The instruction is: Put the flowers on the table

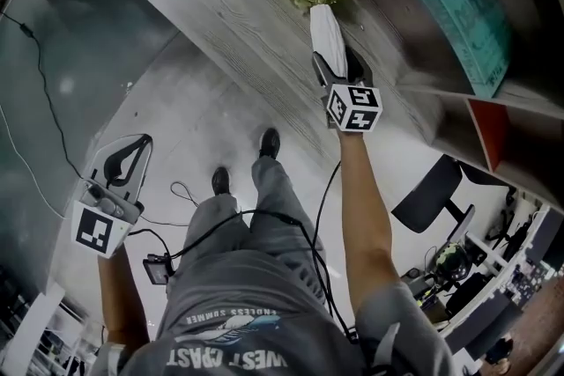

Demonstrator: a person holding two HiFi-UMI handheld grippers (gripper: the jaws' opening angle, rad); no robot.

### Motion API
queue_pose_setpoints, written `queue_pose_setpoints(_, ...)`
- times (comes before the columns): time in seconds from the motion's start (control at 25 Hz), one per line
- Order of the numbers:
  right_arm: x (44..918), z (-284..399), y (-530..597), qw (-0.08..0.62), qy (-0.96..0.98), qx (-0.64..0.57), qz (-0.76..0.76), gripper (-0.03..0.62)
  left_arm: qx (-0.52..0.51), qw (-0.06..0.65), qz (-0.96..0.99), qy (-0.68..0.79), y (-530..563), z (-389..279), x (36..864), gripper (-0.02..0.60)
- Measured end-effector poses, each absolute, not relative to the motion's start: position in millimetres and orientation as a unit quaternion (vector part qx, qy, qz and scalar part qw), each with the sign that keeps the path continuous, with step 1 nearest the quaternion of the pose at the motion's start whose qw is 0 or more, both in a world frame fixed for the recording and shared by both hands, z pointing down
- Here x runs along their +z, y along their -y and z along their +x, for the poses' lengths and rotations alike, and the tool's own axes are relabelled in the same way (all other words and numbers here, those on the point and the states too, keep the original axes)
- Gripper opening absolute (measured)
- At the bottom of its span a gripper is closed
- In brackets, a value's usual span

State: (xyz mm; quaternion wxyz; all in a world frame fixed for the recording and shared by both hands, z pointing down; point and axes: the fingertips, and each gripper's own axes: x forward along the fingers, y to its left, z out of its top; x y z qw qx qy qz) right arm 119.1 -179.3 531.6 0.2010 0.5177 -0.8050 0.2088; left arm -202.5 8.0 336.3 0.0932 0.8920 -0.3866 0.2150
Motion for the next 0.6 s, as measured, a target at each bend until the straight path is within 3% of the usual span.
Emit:
queue_pose_setpoints(0.08,538.4,116.0,178.5,0.204,0.805,0.200,0.520,0.344,0.216,0.092,0.893,0.383,-7.9,-198.4,337.1,0.017)
queue_pose_setpoints(0.4,565.9,111.3,166.0,0.350,0.787,0.287,0.418,0.367,0.212,0.093,0.892,0.387,-8.9,-193.1,335.9,0.017)
queue_pose_setpoints(0.6,546.9,107.2,210.3,0.369,0.775,0.311,0.409,0.367,0.205,0.095,0.889,0.398,-10.6,-196.7,335.9,0.017)
